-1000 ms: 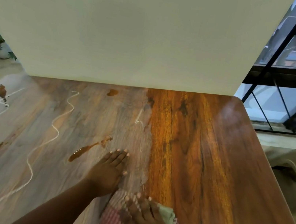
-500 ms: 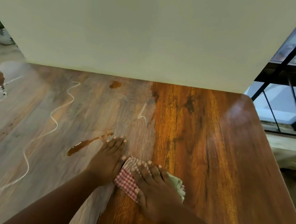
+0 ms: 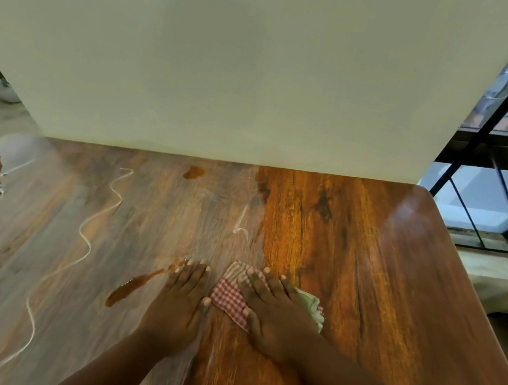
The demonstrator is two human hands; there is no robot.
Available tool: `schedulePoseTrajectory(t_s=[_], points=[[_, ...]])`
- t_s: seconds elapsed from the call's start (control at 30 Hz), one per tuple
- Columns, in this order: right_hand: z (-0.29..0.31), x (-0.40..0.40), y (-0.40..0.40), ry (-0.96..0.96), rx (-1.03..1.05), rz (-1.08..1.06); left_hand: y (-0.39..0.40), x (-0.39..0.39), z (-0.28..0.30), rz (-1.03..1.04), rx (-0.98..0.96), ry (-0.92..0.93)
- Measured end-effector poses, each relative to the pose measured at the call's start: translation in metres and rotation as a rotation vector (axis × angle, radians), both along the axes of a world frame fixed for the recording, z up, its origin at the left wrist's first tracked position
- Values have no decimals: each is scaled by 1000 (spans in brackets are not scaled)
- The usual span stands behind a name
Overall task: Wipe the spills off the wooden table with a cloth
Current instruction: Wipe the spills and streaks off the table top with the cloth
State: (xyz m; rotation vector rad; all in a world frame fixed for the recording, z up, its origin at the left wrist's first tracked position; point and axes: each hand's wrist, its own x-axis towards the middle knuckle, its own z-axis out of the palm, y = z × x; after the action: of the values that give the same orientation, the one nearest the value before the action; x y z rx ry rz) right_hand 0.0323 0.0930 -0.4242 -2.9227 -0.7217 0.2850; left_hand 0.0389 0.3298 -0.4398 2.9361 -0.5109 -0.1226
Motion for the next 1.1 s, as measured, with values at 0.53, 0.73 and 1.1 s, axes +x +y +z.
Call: schedulePoseTrajectory(t_s=[0.53, 0.73, 1.1], points=[[-8, 65, 4, -69, 5, 47, -1, 8, 2, -3, -44, 11], [-9, 58, 14, -50, 17, 13, -1, 9, 1, -18, -37, -11], [-1, 90, 8, -37, 24, 87, 0, 11, 6, -15, -60, 4]])
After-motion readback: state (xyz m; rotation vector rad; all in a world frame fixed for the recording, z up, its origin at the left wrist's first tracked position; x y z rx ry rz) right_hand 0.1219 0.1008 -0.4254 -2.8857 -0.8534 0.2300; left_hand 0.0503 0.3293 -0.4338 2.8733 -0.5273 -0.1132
